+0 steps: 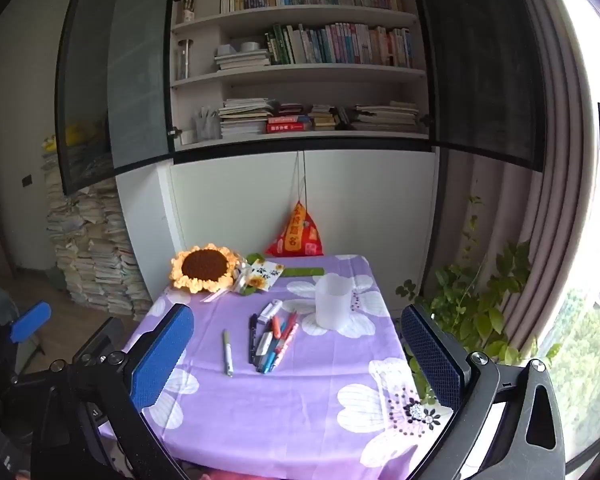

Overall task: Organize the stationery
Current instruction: 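Move both grippers toward the loose pens on the purple tablecloth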

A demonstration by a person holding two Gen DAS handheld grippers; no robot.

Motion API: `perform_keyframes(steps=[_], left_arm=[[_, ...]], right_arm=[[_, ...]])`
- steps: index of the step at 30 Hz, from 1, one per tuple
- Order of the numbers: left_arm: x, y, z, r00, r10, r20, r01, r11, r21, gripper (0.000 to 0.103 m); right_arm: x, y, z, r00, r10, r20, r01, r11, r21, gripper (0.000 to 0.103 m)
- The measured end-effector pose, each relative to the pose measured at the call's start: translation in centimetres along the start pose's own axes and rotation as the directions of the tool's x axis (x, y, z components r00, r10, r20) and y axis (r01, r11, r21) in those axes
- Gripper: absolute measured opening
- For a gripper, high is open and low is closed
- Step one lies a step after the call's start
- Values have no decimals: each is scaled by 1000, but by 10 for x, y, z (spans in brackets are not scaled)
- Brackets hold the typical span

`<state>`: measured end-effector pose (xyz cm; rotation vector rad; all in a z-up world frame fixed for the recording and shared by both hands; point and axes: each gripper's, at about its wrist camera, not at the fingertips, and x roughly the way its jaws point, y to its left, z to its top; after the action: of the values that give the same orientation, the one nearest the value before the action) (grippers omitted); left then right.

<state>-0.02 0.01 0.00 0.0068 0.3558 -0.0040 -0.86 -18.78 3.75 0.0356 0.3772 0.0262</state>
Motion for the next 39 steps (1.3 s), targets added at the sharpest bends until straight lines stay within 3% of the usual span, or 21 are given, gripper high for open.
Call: perform_keyframes(steps=[39], left_arm=[[16, -11, -5, 1000, -14, -24, 15, 999, 46, 102]], right_arm=[[21, -5, -10, 1000, 25, -19, -25, 1000, 1, 103]])
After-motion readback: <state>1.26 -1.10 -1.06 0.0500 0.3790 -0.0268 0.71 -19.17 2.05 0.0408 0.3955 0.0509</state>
